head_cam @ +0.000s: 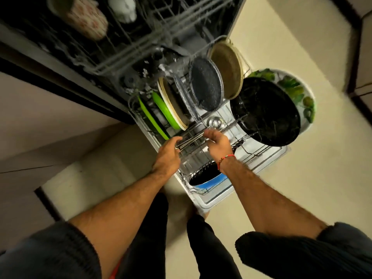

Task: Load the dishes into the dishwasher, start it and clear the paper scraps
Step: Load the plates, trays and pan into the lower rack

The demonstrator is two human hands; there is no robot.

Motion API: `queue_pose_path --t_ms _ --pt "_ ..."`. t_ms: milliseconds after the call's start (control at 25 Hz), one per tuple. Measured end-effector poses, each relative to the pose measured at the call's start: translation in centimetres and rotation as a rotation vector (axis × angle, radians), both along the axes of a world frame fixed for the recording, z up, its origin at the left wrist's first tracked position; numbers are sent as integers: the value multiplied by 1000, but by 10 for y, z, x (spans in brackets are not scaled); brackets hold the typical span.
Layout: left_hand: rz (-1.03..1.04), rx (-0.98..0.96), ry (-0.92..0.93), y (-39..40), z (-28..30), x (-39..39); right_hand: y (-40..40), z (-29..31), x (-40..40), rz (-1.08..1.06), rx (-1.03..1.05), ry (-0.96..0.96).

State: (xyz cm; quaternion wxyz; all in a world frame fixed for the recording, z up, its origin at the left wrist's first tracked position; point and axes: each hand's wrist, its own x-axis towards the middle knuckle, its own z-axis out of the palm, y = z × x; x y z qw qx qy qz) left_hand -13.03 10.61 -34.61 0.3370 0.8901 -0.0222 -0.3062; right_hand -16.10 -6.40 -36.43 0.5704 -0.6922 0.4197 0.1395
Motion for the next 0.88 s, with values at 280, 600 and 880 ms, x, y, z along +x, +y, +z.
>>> queue_pose_path --t_ms 280,600,880 --pt "110 -42 -171 66 183 -30 36 186 -21 287 -8 -76" --pt "321 -48 -367 162 297 -57 141 327 13 605 5 -258" --pt "574 -145 -547 307 351 -48 288 389 49 814 56 -403"
